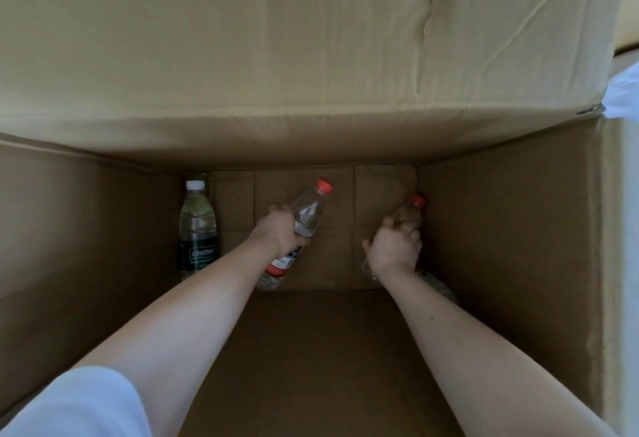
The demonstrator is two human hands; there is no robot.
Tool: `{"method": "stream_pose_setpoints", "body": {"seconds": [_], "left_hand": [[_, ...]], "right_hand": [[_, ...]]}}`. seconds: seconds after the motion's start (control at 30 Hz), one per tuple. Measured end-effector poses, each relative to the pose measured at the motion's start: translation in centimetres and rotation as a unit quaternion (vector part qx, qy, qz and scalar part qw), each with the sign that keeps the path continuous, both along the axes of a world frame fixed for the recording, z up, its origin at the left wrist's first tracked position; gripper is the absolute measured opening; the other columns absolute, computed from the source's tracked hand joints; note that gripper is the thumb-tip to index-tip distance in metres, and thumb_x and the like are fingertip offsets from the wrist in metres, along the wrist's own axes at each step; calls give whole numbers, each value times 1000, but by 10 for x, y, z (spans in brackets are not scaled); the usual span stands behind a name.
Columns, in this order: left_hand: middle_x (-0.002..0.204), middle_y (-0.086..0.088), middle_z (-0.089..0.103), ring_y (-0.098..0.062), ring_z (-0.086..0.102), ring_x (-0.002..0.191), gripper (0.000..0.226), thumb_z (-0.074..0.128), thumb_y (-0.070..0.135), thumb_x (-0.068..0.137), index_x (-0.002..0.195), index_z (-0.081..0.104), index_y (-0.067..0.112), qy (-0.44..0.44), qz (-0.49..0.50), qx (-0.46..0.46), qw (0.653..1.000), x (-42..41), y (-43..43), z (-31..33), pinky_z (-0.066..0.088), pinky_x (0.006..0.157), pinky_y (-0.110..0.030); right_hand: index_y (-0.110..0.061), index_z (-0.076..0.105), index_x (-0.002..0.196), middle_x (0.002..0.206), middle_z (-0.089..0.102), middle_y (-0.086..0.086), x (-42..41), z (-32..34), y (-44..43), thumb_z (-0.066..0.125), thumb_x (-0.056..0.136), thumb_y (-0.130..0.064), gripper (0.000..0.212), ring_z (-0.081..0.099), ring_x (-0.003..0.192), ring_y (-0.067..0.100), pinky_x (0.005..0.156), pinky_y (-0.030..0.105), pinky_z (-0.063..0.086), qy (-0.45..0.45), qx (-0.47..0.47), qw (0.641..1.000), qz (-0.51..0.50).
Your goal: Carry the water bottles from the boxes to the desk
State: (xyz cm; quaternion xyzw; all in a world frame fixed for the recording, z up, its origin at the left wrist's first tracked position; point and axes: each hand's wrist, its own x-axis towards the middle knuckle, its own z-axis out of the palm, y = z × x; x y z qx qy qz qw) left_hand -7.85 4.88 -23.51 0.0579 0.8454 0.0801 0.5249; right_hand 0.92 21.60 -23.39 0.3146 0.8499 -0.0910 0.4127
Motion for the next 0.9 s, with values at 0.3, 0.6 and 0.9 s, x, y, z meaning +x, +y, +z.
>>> {"method": "stream_pose_setpoints", "body": {"seconds": [0.3, 0.6, 0.9], "left_hand": [[133, -17, 43, -29, 51, 117, 74, 70, 39, 85, 142, 37, 7, 8, 58, -15, 998, 0, -14, -8, 44, 96, -33], [131, -15, 46, -28, 52, 116, 67, 71, 38, 84, 138, 43, 9, 6, 84, -8, 996, 2, -17, -18, 43, 96, -33], [126, -12, 53, -28, 56, 113, 64, 75, 33, 80, 133, 46, 10, 44, 77, 38, 995, -3, -15, 46, 47, 91, -35]], "right_hand": [[-6, 26, 142, 141, 38, 20, -6, -10, -12, 70, 85, -35, 78, 41, 129, 35, 97, 44, 43, 103, -54, 979, -164], [-6, 38, 131, 127, 56, 16, -18, -29, -28, 77, 80, -23, 66, 59, 114, 32, 88, 37, 51, 118, -121, 934, -315], [-13, 27, 144, 129, 53, 15, -16, 42, -21, 79, 77, -21, 85, 57, 117, 32, 93, 43, 51, 195, -111, 956, -187]]}}
